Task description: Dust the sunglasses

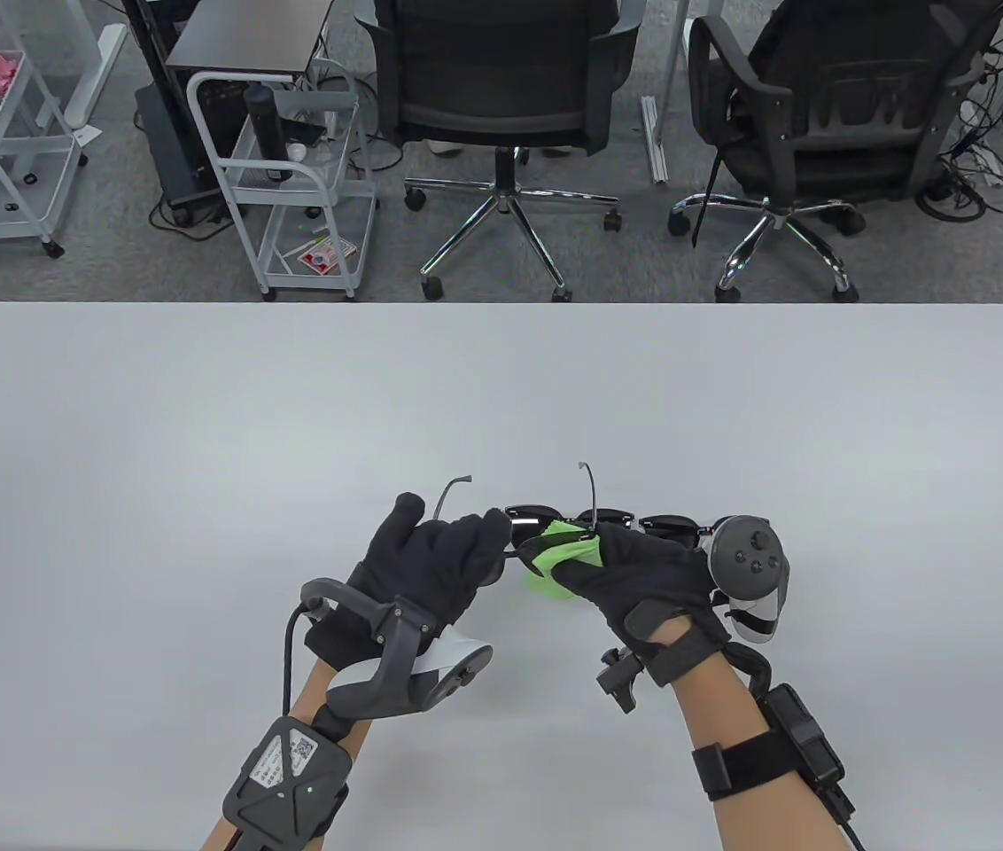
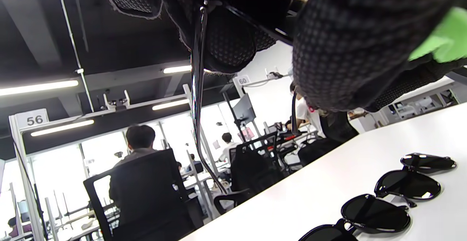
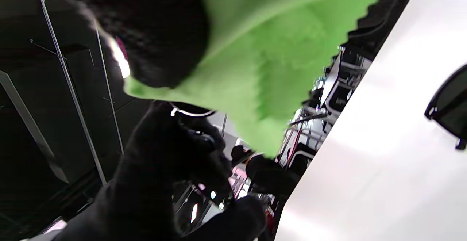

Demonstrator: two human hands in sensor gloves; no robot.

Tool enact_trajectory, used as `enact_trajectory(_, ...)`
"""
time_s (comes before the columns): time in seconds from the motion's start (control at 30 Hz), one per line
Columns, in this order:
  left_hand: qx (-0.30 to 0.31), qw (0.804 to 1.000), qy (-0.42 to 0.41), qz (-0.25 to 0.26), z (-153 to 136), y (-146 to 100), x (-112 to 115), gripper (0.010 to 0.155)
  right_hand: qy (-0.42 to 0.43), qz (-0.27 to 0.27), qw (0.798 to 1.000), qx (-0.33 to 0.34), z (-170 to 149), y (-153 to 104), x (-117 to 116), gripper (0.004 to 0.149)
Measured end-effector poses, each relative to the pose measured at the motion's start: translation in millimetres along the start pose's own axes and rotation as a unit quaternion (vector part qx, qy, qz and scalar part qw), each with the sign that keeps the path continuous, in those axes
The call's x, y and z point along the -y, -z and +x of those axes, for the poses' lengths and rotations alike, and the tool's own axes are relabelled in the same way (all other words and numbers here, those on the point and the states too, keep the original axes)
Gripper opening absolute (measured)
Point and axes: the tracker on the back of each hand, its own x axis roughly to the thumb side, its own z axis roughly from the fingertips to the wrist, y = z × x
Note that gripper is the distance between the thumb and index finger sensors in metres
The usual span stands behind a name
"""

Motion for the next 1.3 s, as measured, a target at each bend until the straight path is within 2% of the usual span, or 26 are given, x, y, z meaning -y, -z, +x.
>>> enact_trajectory(0.07, -0.002, 1.000, -0.007, 0.002, -0.3, 0.1, -0.6, 0.097, 0.035, -0.028, 0.999, -0.011, -1.3, -2.9, -2.8, 0.045)
enact_trajectory(0.13, -0.004, 1.000, -0.007, 0.001, -1.2, 0.1, -0.8, 0.096, 0.057, -0.028, 0.998, -0.019, -3.5, -4.0, -5.1, 0.045)
enact_trajectory(0.2, -0.008, 1.000, -0.008, -0.001, -3.9, -0.8, 0.6, 0.097, 0.073, 0.006, 0.997, -0.019, -6.2, -2.3, -6.1, 0.046)
enact_trajectory(0.3, -0.027, 0.999, -0.028, 0.000, -11.8, -2.4, 2.3, 0.097, 0.154, 0.083, 0.985, -0.005, -11.3, 0.8, -12.2, 0.054)
enact_trajectory(0.33, -0.039, 0.998, -0.039, 0.004, -15.4, -2.8, 1.7, 0.097, 0.155, 0.090, 0.984, -0.005, -11.3, 1.1, -13.5, 0.056)
enact_trajectory(0.43, -0.072, 0.994, -0.076, 0.015, -25.5, -4.3, 0.0, 0.097, 0.086, 0.126, 0.988, 0.003, -10.3, 2.1, -20.1, 0.060)
enact_trajectory(0.5, -0.074, 0.993, -0.089, 0.016, -26.0, -4.9, -0.5, 0.097, 0.054, 0.148, 0.987, 0.008, -8.0, 2.0, -30.6, 0.061)
enact_trajectory(0.6, -0.058, 0.995, -0.081, 0.022, -18.0, -3.3, -3.2, 0.097, 0.051, 0.168, 0.985, 0.002, -4.3, 1.2, -48.9, 0.062)
enact_trajectory(0.67, -0.043, 0.996, -0.079, 0.026, -8.9, -2.1, -5.7, 0.097, 0.046, 0.148, 0.988, -0.008, -2.2, -0.9, -57.6, 0.061)
enact_trajectory(0.83, -0.026, 0.997, -0.064, 0.030, 7.2, -0.2, -6.7, 0.098, 0.106, 0.024, 0.989, -0.099, -6.9, -10.4, -61.4, 0.046)
enact_trajectory(1.03, -0.027, 0.988, -0.152, -0.004, -3.6, 3.1, -2.0, 0.098, 0.078, 0.024, 0.994, -0.076, -7.4, -7.6, -51.1, 0.043)
enact_trajectory(1.1, -0.031, 0.982, -0.185, -0.016, -8.4, 1.1, -0.6, 0.096, 0.112, 0.059, 0.989, -0.073, -11.4, -5.7, -52.0, 0.043)
enact_trajectory(1.2, -0.026, 0.987, -0.158, -0.010, -4.9, 0.8, -4.2, 0.094, 0.143, 0.068, 0.984, -0.082, -13.7, -7.1, -55.5, 0.044)
enact_trajectory(1.3, -0.029, 0.989, -0.144, 0.001, 0.7, 2.4, -8.2, 0.093, 0.088, 0.026, 0.992, -0.082, -7.7, -7.9, -54.3, 0.043)
